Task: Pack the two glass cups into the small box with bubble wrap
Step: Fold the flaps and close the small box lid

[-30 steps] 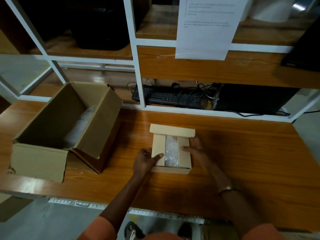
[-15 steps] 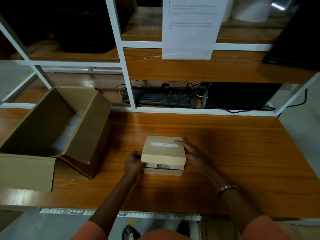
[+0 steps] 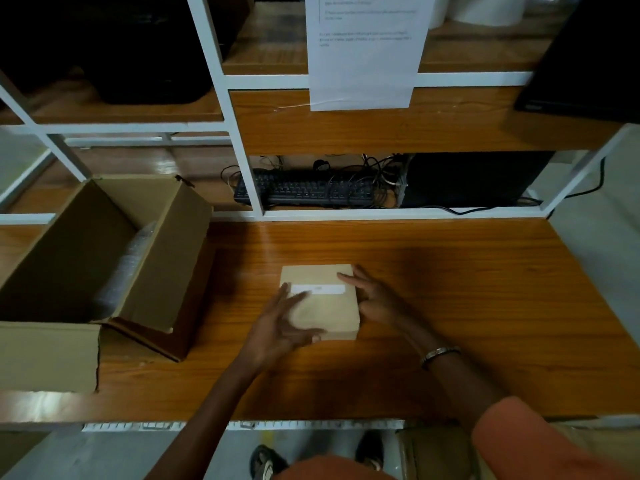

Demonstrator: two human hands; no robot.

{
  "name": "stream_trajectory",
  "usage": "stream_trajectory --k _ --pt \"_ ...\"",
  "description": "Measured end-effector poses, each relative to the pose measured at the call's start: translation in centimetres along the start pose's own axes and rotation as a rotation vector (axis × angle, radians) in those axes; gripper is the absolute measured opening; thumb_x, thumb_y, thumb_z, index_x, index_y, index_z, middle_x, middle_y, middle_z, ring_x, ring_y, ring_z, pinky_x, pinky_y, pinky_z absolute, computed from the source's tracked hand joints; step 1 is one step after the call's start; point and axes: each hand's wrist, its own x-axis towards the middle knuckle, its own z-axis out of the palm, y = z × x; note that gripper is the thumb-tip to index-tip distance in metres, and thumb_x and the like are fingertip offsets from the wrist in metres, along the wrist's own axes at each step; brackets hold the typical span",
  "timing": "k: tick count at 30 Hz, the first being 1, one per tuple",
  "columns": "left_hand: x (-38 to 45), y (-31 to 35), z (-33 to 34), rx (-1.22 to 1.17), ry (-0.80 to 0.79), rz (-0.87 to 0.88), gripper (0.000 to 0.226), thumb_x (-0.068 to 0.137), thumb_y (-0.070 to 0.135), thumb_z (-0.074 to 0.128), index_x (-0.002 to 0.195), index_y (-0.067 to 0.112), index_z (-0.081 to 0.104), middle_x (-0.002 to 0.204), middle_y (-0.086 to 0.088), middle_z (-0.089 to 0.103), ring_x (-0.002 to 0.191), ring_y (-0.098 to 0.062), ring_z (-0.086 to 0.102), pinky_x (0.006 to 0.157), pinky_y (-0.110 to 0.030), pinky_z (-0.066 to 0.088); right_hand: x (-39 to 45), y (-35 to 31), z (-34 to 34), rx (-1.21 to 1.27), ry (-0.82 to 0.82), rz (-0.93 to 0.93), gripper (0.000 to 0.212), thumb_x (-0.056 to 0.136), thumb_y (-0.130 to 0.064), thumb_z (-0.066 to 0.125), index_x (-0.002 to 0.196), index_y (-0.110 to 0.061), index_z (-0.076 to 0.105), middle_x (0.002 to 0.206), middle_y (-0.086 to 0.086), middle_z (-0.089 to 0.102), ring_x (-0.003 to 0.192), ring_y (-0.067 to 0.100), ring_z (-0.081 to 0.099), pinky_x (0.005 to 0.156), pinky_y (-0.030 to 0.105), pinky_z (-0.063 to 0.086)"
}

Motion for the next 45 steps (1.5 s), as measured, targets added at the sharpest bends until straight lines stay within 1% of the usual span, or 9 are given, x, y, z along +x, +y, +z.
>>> stream_trajectory --k 3,6,12,17,24,27,32,38,45 --pt "0.8 -1.1 0.3 0.247 0.044 0.043 0.071 0.083 0.046 0.084 0.148 0.039 0.054 0.172 0.008 0.02 0.157 -0.023 0.023 0.12 -0.05 0.04 0.9 -2.0 -0.4 -0.062 -0.031 0.026 0.09 0.091 0.001 0.062 0.154 -0.057 0.033 0.173 -0.014 0.002 0.161 0.017 -0.001 0.128 0.053 0.021" --pt "1.3 -1.3 -0.5 0.331 0.086 0.083 0.067 0.089 0.042 0.08 0.15 0.037 0.052 0.171 0.005 0.025 0.155 -0.026 0.031 0.116 -0.05 0.046 1.1 -3.4 -1.0 -0.134 -0.053 0.037 0.086 0.093 0.002 0.057 0.156 -0.051 0.033 0.174 -0.01 0.002 0.161 0.021 0.0 0.128 0.054 0.019" --pt "2.0 -1.7 -1.6 0.354 0.068 0.059 0.071 0.087 0.05 0.079 0.152 0.035 0.052 0.17 0.006 0.029 0.154 -0.026 0.033 0.117 -0.049 0.044 -0.2 -2.7 -1.9 -0.121 -0.128 -0.082 0.082 0.086 -0.022 0.063 0.141 -0.075 0.034 0.174 -0.014 -0.002 0.16 0.021 0.0 0.124 0.061 0.023" --pt "2.1 -2.1 -1.1 0.335 0.077 0.051 0.069 0.086 0.043 0.082 0.149 0.034 0.056 0.169 0.005 0.031 0.154 -0.026 0.033 0.12 -0.048 0.041 -1.4 -2.3 -0.4 -0.253 -0.231 -0.087 0.093 0.083 -0.05 0.077 0.149 -0.073 0.015 0.172 -0.016 -0.015 0.159 0.022 -0.013 0.126 0.062 0.013" --pt "1.9 -3.8 -1.2 0.304 0.057 0.138 0.063 0.093 0.048 0.073 0.152 0.037 0.052 0.171 0.009 0.025 0.153 -0.025 0.035 0.113 -0.048 0.05 -1.6 -1.7 -0.5 -0.427 -0.138 -0.154 0.082 0.09 -0.066 0.064 0.155 -0.065 0.014 0.172 -0.016 -0.013 0.16 0.022 -0.007 0.123 0.065 0.022" --pt "1.0 -4.4 -0.7 0.239 0.082 0.199 0.059 0.101 0.046 0.063 0.156 0.04 0.045 0.174 0.014 0.016 0.154 -0.021 0.033 0.109 -0.044 0.054 -2.5 -1.3 -0.2 -0.481 -0.096 -0.21 0.077 0.093 -0.075 0.046 0.157 -0.063 0.005 0.172 -0.013 -0.019 0.161 0.022 -0.007 0.123 0.063 0.026" --pt "0.1 -5.0 1.1 0.381 0.16 0.252 0.06 0.111 0.046 0.043 0.165 0.044 0.018 0.175 0.017 -0.003 0.157 -0.021 0.026 0.097 -0.041 0.061 -4.5 -0.5 2.4 -0.475 0.003 -0.211 0.068 0.105 -0.066 0.03 0.16 -0.054 -0.007 0.168 -0.014 -0.032 0.16 0.022 -0.014 0.125 0.059 0.023" --pt "0.1 -5.5 1.4 0.453 0.177 0.277 0.063 0.111 0.046 0.042 0.166 0.041 0.012 0.176 0.013 -0.004 0.156 -0.025 0.03 0.093 -0.04 0.061 -4.7 -0.4 3.3 -0.468 0.059 -0.185 0.069 0.105 -0.066 0.031 0.162 -0.05 -0.004 0.17 -0.01 -0.029 0.16 0.02 -0.013 0.123 0.05 0.022" --pt "0.1 -7.1 2.4 0.458 0.169 0.291 0.066 0.112 0.039 0.042 0.167 0.039 0.004 0.175 0.011 -0.013 0.138 -0.024 0.052 0.056 -0.023 0.057 -4.6 -1.1 3.6 -0.45 0.076 -0.189 0.068 0.108 -0.059 0.034 0.165 -0.045 0.001 0.171 -0.006 -0.026 0.157 0.016 -0.008 0.121 0.051 0.027"
